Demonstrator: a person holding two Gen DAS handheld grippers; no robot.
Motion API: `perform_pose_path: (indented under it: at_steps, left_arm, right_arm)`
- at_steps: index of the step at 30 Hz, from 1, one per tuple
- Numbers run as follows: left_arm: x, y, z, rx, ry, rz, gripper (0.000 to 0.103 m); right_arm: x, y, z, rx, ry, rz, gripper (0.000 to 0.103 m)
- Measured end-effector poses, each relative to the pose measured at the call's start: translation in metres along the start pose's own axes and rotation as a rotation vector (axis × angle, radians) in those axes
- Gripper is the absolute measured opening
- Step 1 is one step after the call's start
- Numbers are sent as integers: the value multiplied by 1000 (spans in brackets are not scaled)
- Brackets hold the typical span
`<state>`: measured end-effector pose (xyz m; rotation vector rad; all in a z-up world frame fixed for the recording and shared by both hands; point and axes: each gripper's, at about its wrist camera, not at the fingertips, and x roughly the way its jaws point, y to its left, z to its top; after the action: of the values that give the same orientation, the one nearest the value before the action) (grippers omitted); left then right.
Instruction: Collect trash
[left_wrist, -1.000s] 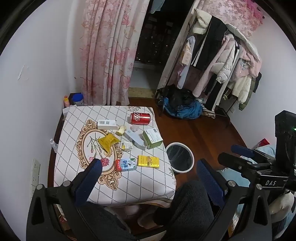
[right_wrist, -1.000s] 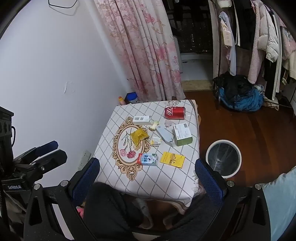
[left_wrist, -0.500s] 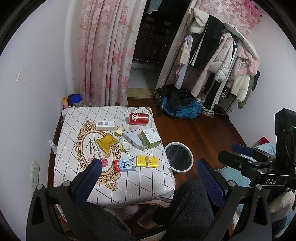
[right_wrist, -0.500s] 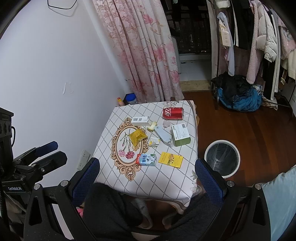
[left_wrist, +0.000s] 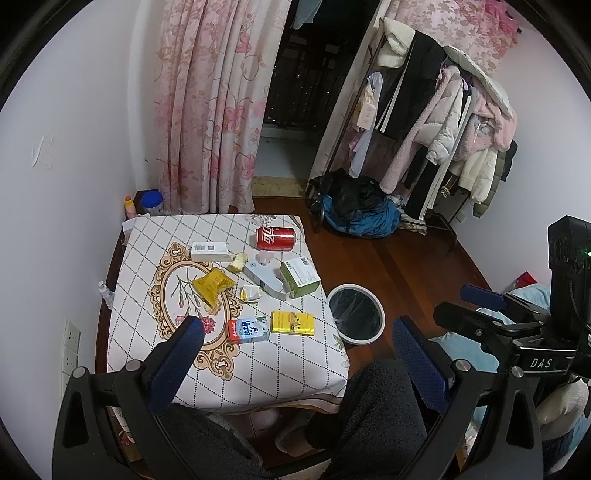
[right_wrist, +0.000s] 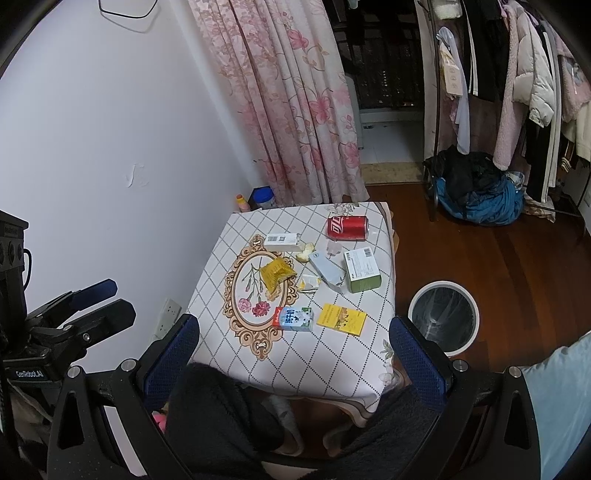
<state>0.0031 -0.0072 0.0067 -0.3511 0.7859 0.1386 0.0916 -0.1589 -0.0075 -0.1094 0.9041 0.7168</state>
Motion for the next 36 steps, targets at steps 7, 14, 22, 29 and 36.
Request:
perform_pose_path:
  at_steps: [7,14,22,29,36]
  left_arm:
    - [0,-2,1,-3,0,-2,103]
    - [0,-1,1,-2,-2,-1,103]
    - [-2,-3,3,-2,-5,1,103]
    - [-2,-4,5,-1,-5,0,103]
    - [-2,-3,4,-3,-6,-2,103]
  right_arm:
    - [0,1,1,-2,-2,-2,103]
    - [0,1,0,-2,-3,-1,103]
    - [-3,3,1,-6,-4,-1,103]
    - [-4,4,3,-7,-5,-1,103]
    - [-5,6,4,-8,-6,-1,103]
